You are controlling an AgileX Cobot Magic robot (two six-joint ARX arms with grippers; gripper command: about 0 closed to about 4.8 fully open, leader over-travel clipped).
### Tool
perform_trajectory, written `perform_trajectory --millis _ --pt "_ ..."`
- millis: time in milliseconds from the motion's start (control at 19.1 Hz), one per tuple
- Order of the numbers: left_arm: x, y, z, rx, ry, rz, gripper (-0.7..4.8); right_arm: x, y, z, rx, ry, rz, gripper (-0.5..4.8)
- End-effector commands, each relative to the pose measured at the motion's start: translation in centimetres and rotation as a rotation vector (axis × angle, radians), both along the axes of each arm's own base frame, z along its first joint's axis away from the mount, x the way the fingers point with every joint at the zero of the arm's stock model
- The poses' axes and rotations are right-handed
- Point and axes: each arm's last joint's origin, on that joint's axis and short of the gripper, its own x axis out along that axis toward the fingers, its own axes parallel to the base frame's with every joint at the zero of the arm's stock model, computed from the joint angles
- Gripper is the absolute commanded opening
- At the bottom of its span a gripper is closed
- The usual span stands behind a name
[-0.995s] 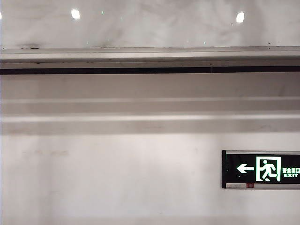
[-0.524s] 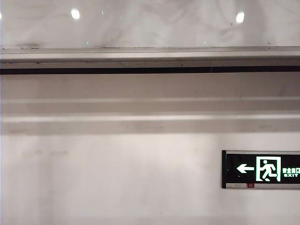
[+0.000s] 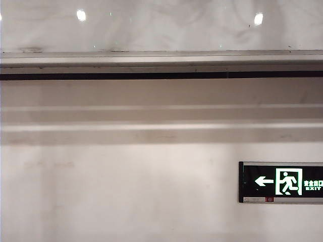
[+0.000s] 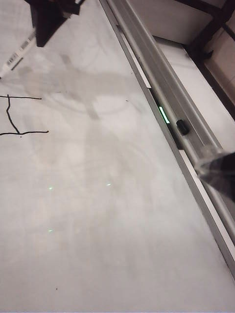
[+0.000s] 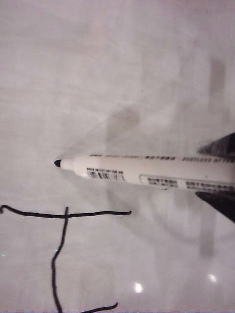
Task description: Take a marker from the whiteboard tray, write "Hi!" on the whiteboard, and then put the marker back vertically into the whiteboard tray.
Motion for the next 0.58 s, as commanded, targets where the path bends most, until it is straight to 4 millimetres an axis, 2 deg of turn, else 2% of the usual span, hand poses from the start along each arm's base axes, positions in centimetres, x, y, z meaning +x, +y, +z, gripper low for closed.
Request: perform_trajectory --millis 52,576 --pt "-0.2 0.1 0.2 -0.005 -0.012 0.000 -0.06 -0.1 0.0 -0.2 -0.007 0.030 -0.001 -0.02" --pt "-0.2 0.1 0.2 -0.005 -0.011 0.000 -0.06 -0.2 -0.1 -1.7 -0.035 0.184 -0.014 -0.02"
